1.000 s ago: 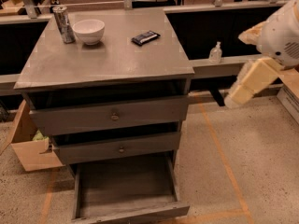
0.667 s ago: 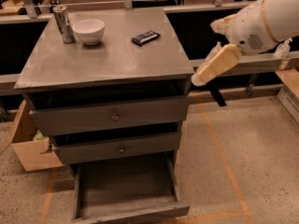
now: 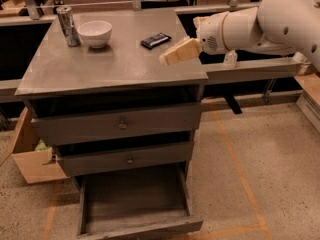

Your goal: Place rxbar blueberry into bottom drawer

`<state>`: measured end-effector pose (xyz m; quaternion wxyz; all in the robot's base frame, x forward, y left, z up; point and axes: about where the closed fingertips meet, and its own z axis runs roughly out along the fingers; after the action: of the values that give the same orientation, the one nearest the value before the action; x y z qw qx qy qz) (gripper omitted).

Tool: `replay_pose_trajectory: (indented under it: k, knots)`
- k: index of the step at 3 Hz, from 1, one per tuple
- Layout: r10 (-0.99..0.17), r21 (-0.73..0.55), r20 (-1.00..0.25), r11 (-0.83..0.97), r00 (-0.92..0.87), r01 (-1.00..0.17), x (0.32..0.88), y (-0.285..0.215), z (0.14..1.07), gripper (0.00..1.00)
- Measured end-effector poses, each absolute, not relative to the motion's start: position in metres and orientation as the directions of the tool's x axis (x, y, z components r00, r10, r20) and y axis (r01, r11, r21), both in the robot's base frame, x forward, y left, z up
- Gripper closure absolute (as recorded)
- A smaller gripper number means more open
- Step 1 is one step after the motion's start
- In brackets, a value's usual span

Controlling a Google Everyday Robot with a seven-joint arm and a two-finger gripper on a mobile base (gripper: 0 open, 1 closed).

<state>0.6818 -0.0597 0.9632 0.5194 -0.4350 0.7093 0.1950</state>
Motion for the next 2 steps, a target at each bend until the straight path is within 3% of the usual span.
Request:
replay_pose_trajectory:
  k: [1, 2]
  knots:
    - [-0.301, -0.119, -0.948, 0.64, -0.105, -0.759, 0.741, -0.066, 0.956, 0.0]
    - [-0.28, -0.114, -0.955, 0.658, -0.102, -0.745, 0.753, -0.071, 0.955, 0.0]
